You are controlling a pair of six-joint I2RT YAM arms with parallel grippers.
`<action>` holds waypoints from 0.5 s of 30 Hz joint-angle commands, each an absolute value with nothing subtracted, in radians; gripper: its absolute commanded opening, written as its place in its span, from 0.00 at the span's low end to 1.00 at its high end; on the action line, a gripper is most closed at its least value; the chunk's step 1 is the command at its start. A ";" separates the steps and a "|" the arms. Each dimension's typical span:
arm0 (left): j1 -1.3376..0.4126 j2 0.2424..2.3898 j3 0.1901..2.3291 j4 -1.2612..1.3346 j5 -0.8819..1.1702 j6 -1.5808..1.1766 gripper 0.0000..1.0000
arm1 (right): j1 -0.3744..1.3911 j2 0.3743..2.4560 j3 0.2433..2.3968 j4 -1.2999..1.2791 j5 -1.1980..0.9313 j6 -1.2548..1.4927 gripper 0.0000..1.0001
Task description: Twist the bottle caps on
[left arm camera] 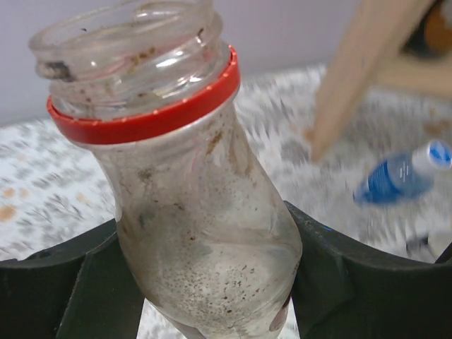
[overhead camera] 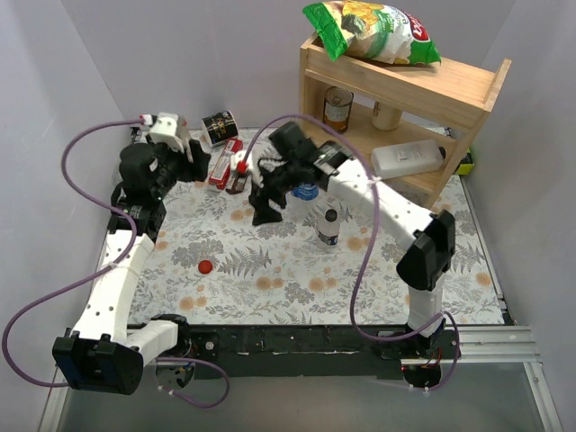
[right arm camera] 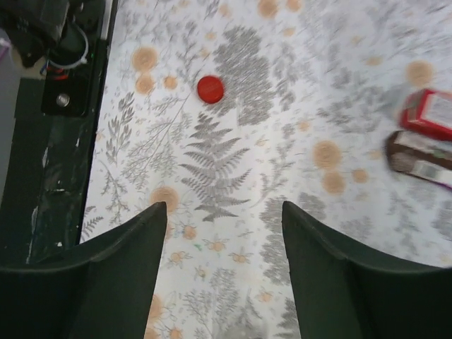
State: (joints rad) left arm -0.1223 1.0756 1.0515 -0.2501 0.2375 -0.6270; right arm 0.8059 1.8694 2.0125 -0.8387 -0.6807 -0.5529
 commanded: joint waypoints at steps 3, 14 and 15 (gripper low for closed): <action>-0.058 1.068 1.198 -0.207 0.144 -0.732 0.00 | 0.991 1.950 1.893 -0.675 -0.512 -0.657 0.77; -0.026 0.988 1.147 -0.275 0.227 -0.715 0.00 | 1.097 2.318 2.157 -0.566 -0.390 -0.535 0.81; -0.025 0.983 1.141 -0.281 0.232 -0.716 0.00 | 1.098 2.333 2.175 -0.565 -0.387 -0.534 0.81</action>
State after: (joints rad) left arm -0.0307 1.0328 1.1599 -0.2436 0.1947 -0.7185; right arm 1.1046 2.2852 2.0903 -0.6392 -0.4515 -0.5770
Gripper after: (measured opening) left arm 0.639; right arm 0.807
